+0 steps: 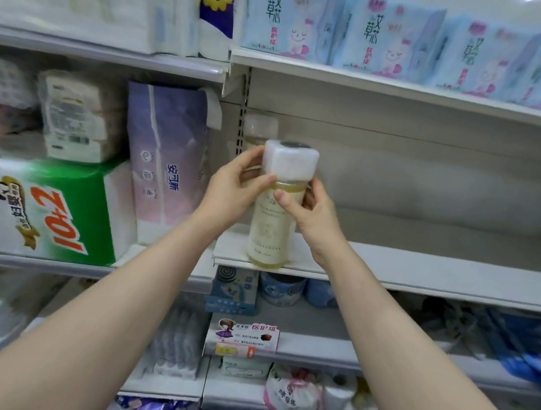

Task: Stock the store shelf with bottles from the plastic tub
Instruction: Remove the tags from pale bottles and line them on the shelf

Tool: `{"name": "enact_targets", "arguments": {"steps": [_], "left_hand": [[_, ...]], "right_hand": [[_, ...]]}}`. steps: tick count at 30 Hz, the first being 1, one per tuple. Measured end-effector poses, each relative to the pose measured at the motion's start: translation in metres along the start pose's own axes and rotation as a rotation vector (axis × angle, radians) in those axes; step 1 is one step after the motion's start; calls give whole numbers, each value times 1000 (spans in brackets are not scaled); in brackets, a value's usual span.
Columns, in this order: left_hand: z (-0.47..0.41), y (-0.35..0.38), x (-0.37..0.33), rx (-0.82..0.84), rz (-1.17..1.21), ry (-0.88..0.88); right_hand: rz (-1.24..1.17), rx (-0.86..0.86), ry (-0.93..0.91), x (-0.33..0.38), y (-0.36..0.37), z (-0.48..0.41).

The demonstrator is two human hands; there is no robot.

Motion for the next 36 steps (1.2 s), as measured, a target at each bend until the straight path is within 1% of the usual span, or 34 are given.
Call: {"name": "enact_targets", "arguments": {"steps": [4, 7, 9, 14, 18, 26, 30, 36], "left_hand": [[16, -3, 17, -13, -24, -28], [32, -7, 35, -3, -69, -44], [46, -9, 45, 0, -105, -46], [76, -12, 64, 44, -115, -77], [80, -14, 67, 77, -110, -71], [61, -11, 77, 129, -154, -74], [40, -6, 90, 159, -182, -101], [6, 4, 106, 183, -230, -191]], "right_hand": [[131, -81, -4, -4, 4, 18], [263, -120, 16, -22, 12, 37], [334, -190, 39, -38, 17, 50], [376, -384, 78, -55, 30, 78], [379, -470, 64, -51, 35, 83], [456, -453, 127, -57, 26, 56], [518, -412, 148, -59, 19, 31], [587, -331, 172, -71, 4, -15]]}}
Point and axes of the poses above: each hand's wrist, its own z-axis away from the middle knuckle, its own y-axis out of the palm, x = y × z, the point moved 5 cm from there along -z, towards the middle knuckle, and after that the axes turned 14 degrees about z, right-handed, at the moved point
